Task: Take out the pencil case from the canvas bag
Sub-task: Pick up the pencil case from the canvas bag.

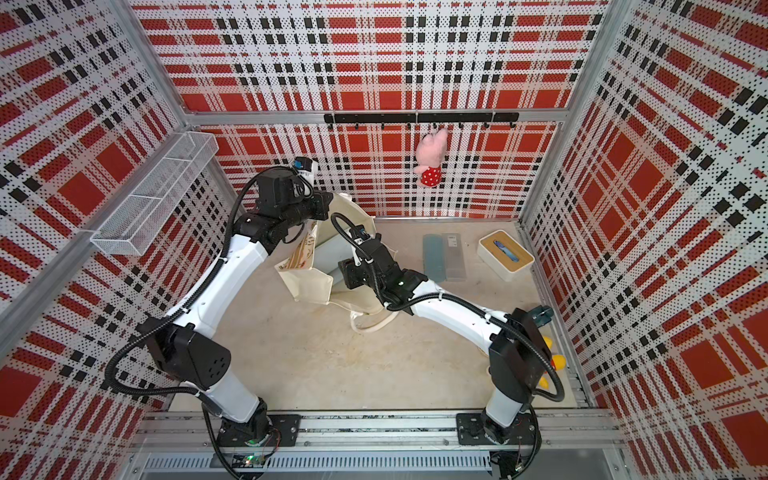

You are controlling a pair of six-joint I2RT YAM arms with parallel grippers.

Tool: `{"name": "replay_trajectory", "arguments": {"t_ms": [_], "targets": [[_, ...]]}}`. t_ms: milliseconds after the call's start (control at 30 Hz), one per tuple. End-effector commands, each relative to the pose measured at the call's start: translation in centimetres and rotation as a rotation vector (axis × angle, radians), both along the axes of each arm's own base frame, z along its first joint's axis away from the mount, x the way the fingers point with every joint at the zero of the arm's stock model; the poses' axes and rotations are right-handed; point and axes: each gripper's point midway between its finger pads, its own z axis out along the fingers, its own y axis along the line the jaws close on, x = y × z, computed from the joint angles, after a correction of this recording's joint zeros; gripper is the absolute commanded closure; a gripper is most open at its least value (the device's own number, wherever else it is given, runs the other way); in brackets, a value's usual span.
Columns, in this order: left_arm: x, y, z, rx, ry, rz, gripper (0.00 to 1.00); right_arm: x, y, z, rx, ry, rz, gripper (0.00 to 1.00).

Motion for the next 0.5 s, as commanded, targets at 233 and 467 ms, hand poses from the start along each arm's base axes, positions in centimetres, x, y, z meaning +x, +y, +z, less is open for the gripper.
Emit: {"name": "replay_trajectory", "arguments": {"t_ms": [233, 467], "targets": [[-2.7, -1.3, 8.2, -0.092, -0.260, -0.093, 1.00, 4.7, 0.3, -7.2, -0.076, 0.135, -0.171, 0.54], [-4.0, -1.4, 8.1, -0.119, -0.281, -0.124, 1.00, 6.8, -1.3, -8.4, 0.106, 0.275, -0.337, 0.46]]}}
